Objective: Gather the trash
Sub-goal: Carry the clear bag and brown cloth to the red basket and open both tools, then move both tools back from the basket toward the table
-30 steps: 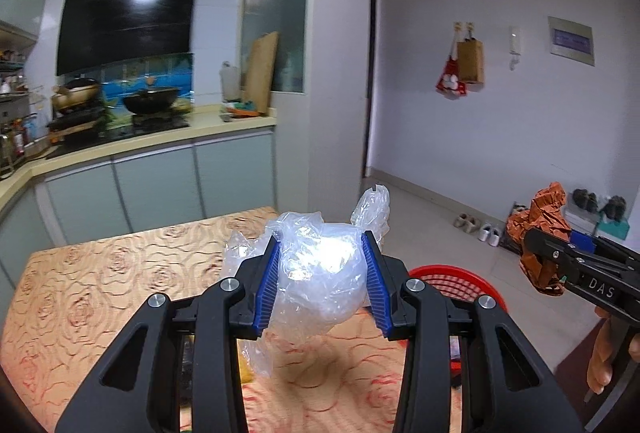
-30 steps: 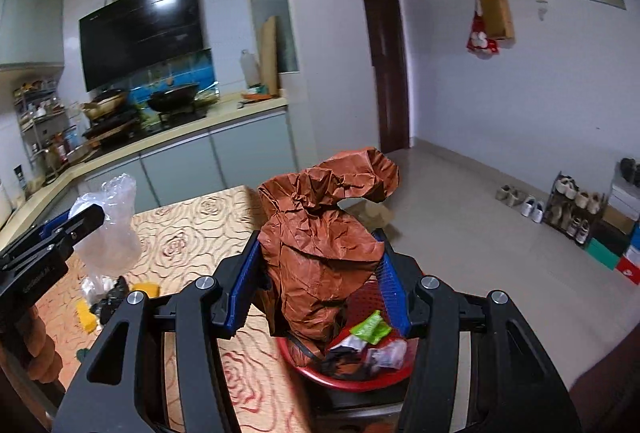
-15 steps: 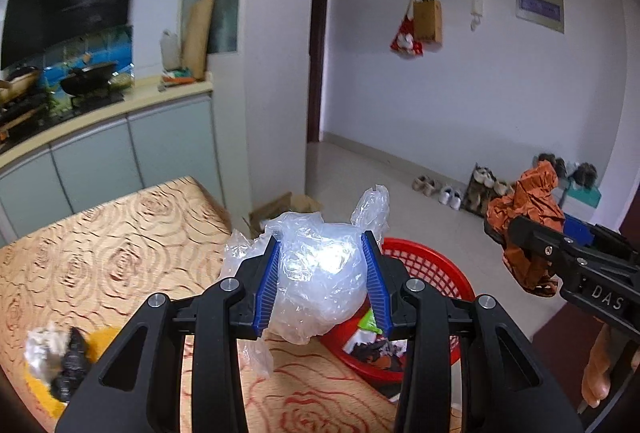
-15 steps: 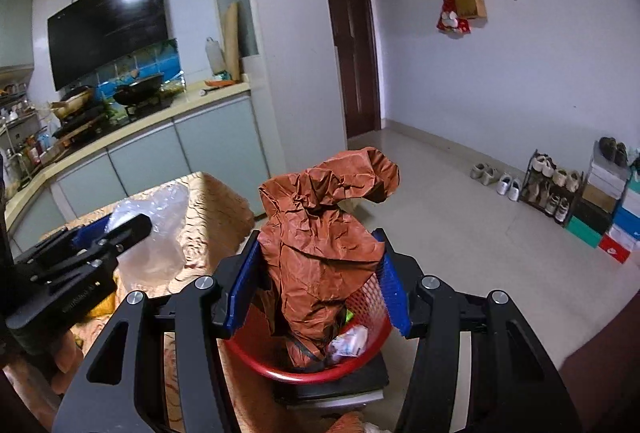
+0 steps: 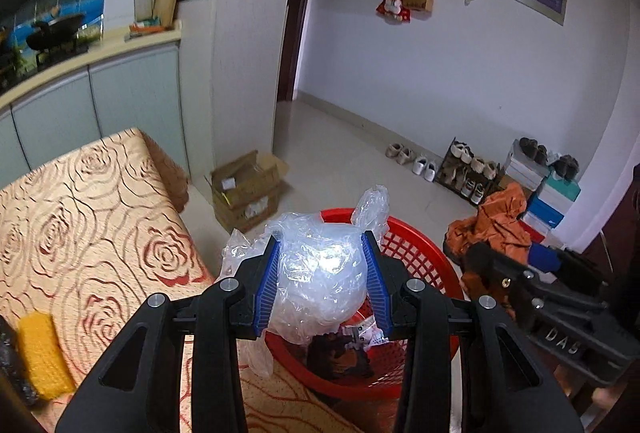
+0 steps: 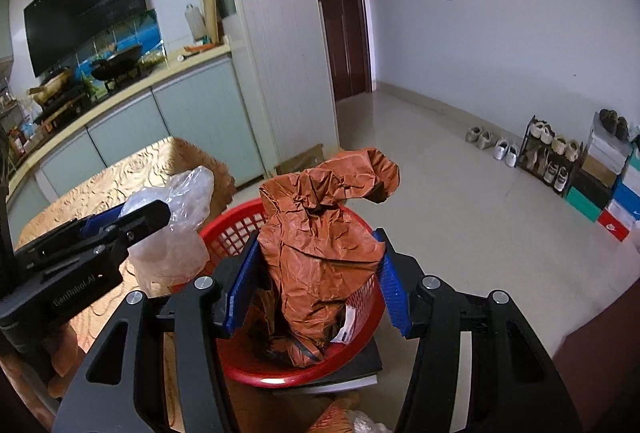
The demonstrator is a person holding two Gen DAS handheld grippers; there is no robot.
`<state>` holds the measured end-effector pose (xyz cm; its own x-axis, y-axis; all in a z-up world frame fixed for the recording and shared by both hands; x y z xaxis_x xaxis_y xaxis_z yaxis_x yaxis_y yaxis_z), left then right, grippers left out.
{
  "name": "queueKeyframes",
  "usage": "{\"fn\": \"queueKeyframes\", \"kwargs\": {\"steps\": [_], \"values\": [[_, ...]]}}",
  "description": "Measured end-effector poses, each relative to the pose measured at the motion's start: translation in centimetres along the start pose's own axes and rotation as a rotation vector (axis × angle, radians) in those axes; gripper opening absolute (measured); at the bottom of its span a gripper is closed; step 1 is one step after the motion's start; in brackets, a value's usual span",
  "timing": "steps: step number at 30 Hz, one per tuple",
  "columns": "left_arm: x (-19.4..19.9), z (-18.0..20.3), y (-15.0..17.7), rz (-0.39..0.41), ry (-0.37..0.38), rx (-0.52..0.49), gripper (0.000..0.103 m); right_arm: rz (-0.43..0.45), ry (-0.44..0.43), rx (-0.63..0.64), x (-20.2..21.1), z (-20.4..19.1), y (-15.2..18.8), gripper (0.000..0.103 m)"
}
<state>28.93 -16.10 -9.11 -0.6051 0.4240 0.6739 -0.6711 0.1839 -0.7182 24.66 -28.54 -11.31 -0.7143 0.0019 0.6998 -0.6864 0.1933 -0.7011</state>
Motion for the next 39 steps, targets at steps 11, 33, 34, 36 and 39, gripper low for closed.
{"fn": "queueKeyframes", "kwargs": {"steps": [11,33,34,36,39], "values": [[-2.3,-0.3,-0.1,-0.054,0.036,0.032,0.039,-0.079,-0.005,0.016,-3.8,-0.1,1.3,0.054],[-0.6,-0.2,-0.8,-0.028,0.090,0.055,0.063,-0.078,-0.008,0.012,-2.9,0.2,2.1,0.067],[-0.3,-0.3,-0.9,-0.021,0.082,0.054,0.063,-0.073,-0.006,0.007,-2.7,0.3,2.0,0.067],[0.4,-0.5,-0.9,-0.009,0.068,0.052,0.063,-0.065,-0.005,0.001,-2.3,0.4,2.0,0.067],[1.4,-0.7,-0.9,0.013,0.045,0.049,0.064,-0.049,-0.004,-0.004,-1.5,0.4,1.9,0.067]]}}
Point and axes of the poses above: each gripper's, at about its wrist camera, not at the fingertips, and x roughly against the way its jaws point, z to its right, y to its underside, the point moved 6 cm from there along -x, roughly the way its jaws point, and after that the axes turned 5 degrees about -z, right-handed, at the moved point
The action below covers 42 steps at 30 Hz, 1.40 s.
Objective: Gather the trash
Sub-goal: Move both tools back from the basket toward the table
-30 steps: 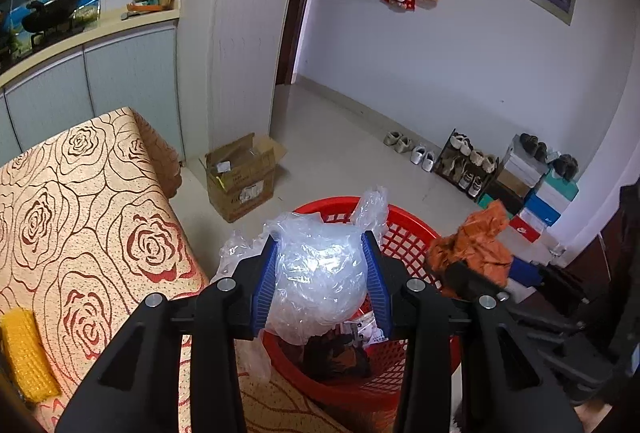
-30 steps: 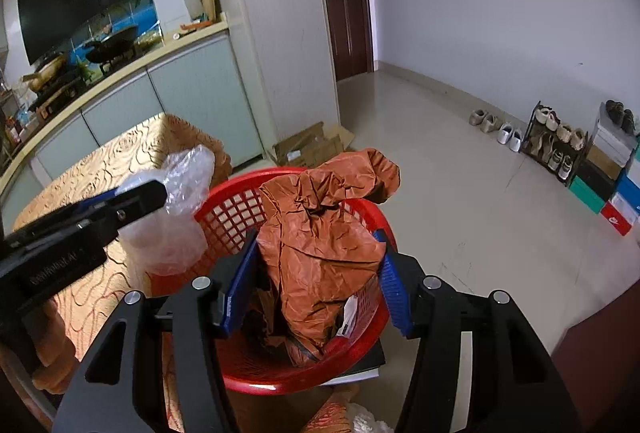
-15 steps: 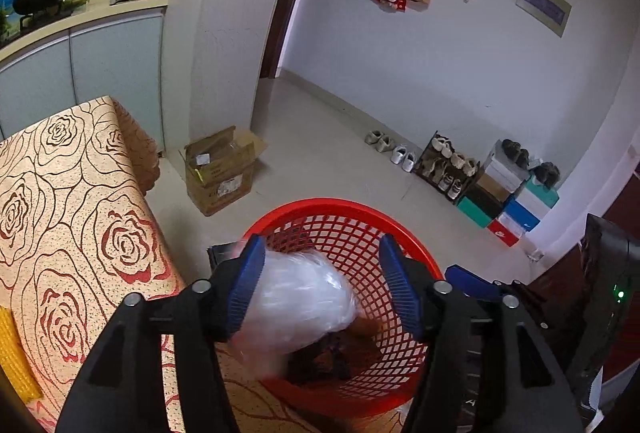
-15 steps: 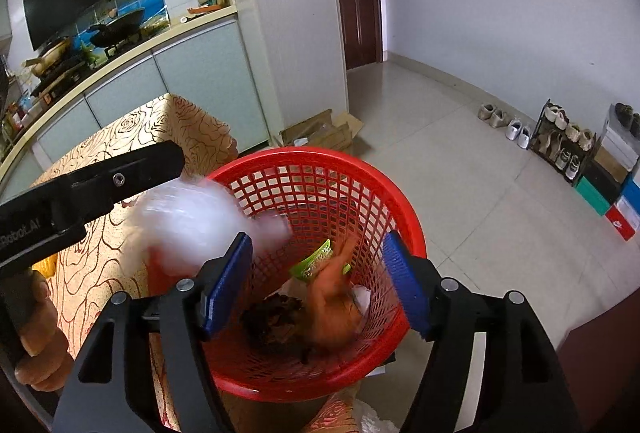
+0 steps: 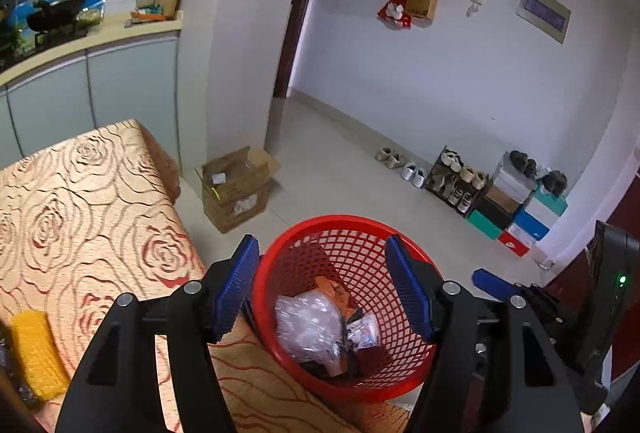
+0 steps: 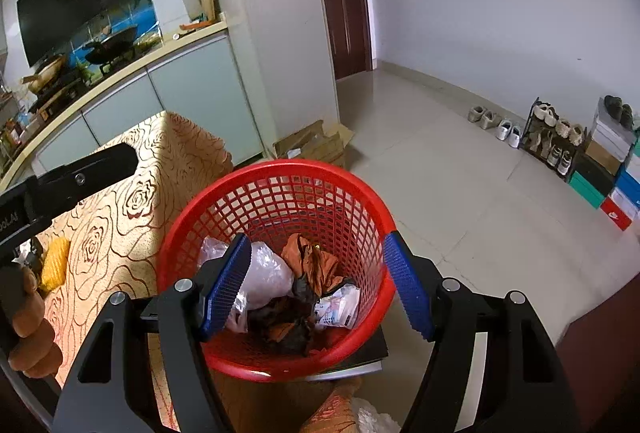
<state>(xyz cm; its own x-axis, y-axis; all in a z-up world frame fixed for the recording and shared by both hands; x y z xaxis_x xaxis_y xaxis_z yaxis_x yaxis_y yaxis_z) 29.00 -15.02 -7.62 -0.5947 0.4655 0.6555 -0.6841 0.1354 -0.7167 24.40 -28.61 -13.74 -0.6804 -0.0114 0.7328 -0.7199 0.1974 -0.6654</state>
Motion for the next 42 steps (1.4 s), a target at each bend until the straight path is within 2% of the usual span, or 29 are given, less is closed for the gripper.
{"fn": "queueKeyframes", "kwargs": {"steps": [13,18,33,42], "values": [[5.7,-1.6,0.5,0.093,-0.080,0.006,0.066,0.084,-0.017,0.014,4.0,-2.1,-0.8,0.067],[8.3,-3.1,1.2,0.127,-0.147,0.015,0.066,0.101,-0.044,0.030,4.9,-3.8,-0.7,0.067],[18.2,-11.7,4.6,0.225,-0.389,0.145,0.070,0.123,-0.169,0.126,6.5,-11.5,-0.5,0.071],[22.9,-17.1,6.8,0.257,-0.502,0.237,0.072,0.122,-0.232,0.195,7.1,-16.1,-0.3,0.071]]}}
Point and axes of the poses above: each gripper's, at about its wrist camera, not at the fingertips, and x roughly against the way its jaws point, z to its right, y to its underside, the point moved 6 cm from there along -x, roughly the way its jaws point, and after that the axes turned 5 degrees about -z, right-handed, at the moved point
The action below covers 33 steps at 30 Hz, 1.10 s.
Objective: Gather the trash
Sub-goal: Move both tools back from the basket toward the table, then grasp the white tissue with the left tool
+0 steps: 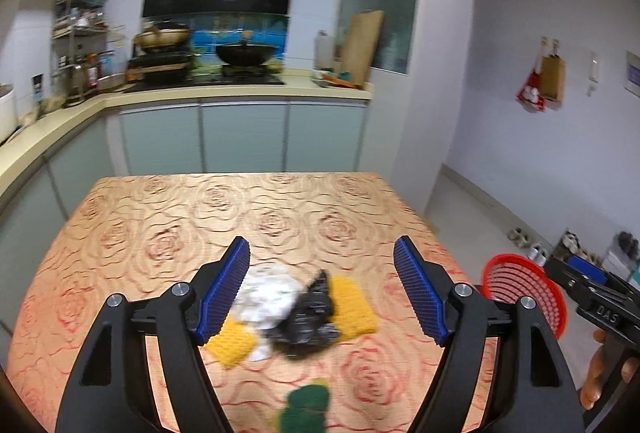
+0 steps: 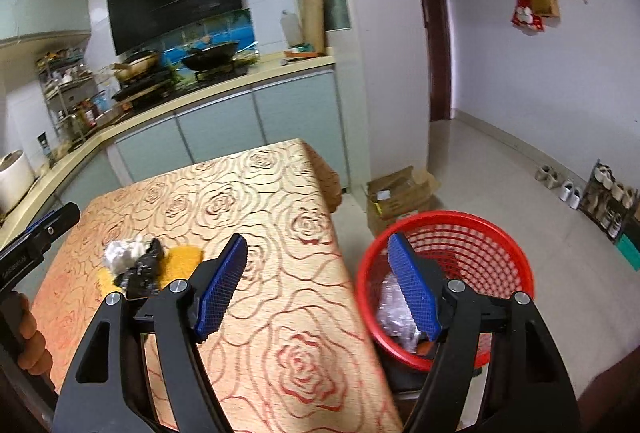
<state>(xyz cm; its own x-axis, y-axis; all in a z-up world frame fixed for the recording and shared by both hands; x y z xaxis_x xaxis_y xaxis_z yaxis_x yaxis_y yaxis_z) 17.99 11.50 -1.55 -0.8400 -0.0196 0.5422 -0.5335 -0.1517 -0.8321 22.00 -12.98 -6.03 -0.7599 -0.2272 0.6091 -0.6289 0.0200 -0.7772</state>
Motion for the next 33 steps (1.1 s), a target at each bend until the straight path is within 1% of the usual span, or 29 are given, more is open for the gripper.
{"fn": "queueKeyframes", "kwargs": {"steps": [8,13,17,24,27,30,32,33], "values": [[0.0,-5.6,0.6,-0.012,-0.080,0.080,0.072,-0.009,-0.035,0.037,-0.5,-2.6,-0.1,0.071],[-0.5,-7.4,1.4,-0.030,-0.089,0.107,0.072,-0.020,-0.049,0.057,-1.3,-4.0,-0.3,0.071],[-1.6,-7.3,2.1,-0.059,-0.068,0.078,0.072,-0.030,-0.058,0.066,-1.9,-4.9,-0.3,0.071],[-4.2,-5.0,3.4,-0.111,0.002,-0.003,0.071,-0.048,-0.060,0.081,-3.2,-5.9,-0.4,0.071],[-5.5,-3.9,3.7,-0.135,0.021,-0.039,0.065,-0.054,-0.061,0.084,-3.6,-6.0,-0.5,0.071],[-7.1,-3.6,3.9,-0.167,0.023,-0.051,0.053,-0.059,-0.064,0.089,-3.9,-6.3,-0.5,0.071],[-7.9,-3.8,4.0,-0.185,0.024,-0.047,0.042,-0.062,-0.066,0.094,-4.1,-6.5,-0.5,0.071],[-8.1,-3.8,4.1,-0.190,0.024,-0.046,0.039,-0.064,-0.067,0.097,-4.2,-6.7,-0.5,0.071]]}}
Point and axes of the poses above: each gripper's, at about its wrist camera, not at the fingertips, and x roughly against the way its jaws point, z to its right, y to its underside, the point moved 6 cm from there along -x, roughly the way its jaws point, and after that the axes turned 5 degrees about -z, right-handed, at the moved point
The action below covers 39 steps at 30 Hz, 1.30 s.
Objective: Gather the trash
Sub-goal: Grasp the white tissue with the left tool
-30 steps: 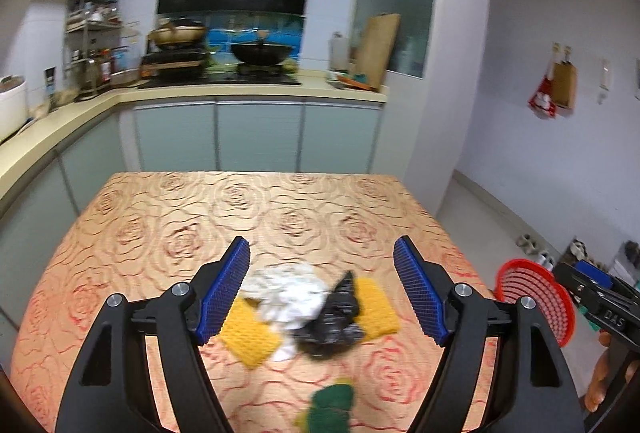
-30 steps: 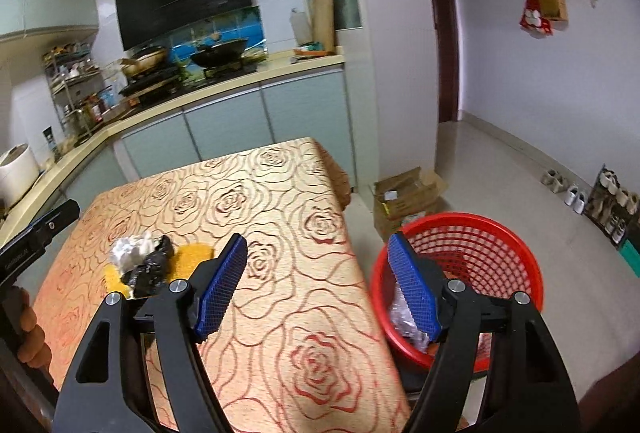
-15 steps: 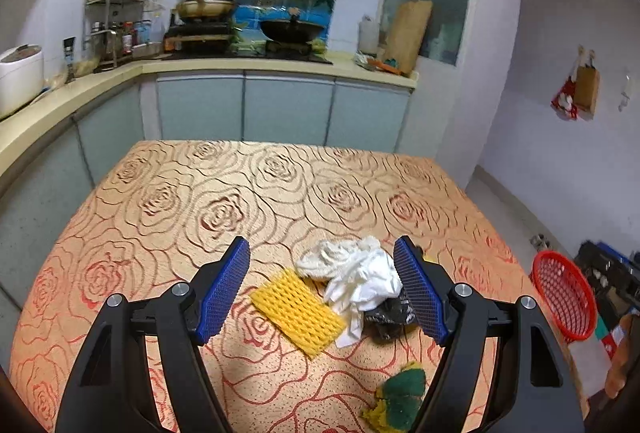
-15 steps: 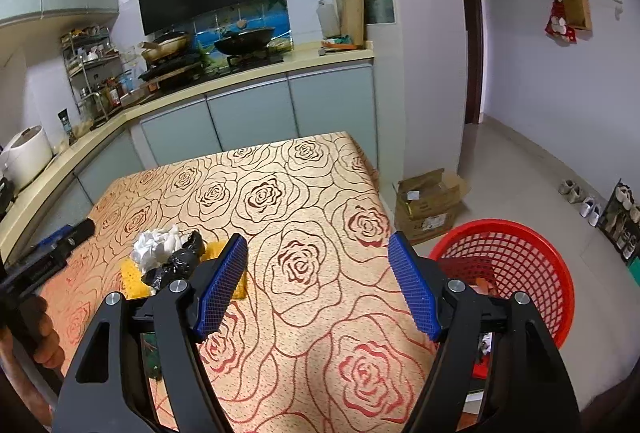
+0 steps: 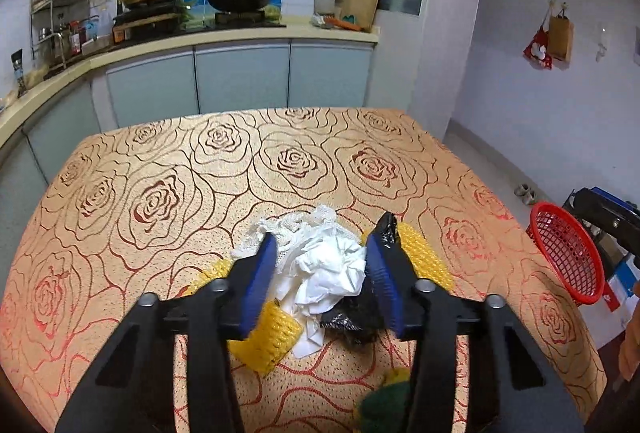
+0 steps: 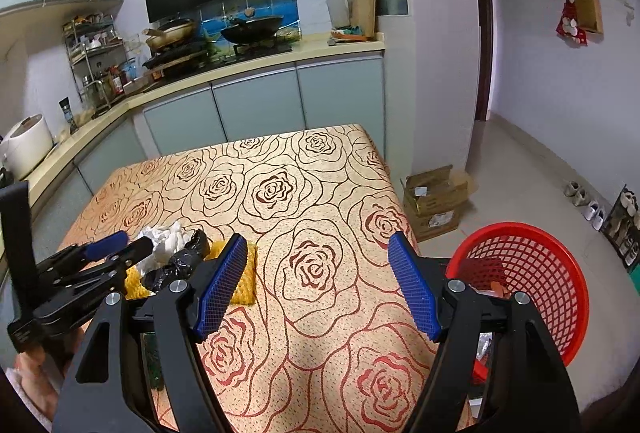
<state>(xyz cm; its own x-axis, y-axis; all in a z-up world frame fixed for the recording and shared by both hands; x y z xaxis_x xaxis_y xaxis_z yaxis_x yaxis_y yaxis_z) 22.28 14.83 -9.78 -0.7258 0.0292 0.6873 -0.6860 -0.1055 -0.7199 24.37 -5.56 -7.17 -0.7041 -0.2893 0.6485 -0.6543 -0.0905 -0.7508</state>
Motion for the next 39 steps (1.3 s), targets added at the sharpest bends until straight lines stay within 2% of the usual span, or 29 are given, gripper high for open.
{"fn": "queueKeyframes", "kwargs": {"steps": [4,8,16,25,31,39], "values": [[-0.3,-0.2,0.3,-0.010,-0.009,-0.010,0.021,-0.015,-0.011,0.014,-0.6,-0.8,0.2,0.071],[0.2,-0.8,0.3,0.008,-0.024,-0.001,0.017,-0.026,-0.028,0.040,-1.2,-2.1,0.4,0.071],[3.1,-3.1,0.1,0.066,-0.045,0.053,0.016,-0.048,-0.081,0.093,-2.8,-5.9,0.9,0.071],[6.3,-6.7,-0.4,0.140,-0.117,0.117,0.016,-0.081,-0.141,0.162,-5.2,-10.6,1.7,0.071],[7.4,-8.2,-0.7,0.161,-0.141,0.144,0.016,-0.117,-0.175,0.185,-7.3,-12.9,2.1,0.071],[7.6,-9.4,-0.4,0.166,-0.148,0.161,0.016,-0.167,-0.144,0.209,-9.6,-13.9,2.6,0.069]]}}
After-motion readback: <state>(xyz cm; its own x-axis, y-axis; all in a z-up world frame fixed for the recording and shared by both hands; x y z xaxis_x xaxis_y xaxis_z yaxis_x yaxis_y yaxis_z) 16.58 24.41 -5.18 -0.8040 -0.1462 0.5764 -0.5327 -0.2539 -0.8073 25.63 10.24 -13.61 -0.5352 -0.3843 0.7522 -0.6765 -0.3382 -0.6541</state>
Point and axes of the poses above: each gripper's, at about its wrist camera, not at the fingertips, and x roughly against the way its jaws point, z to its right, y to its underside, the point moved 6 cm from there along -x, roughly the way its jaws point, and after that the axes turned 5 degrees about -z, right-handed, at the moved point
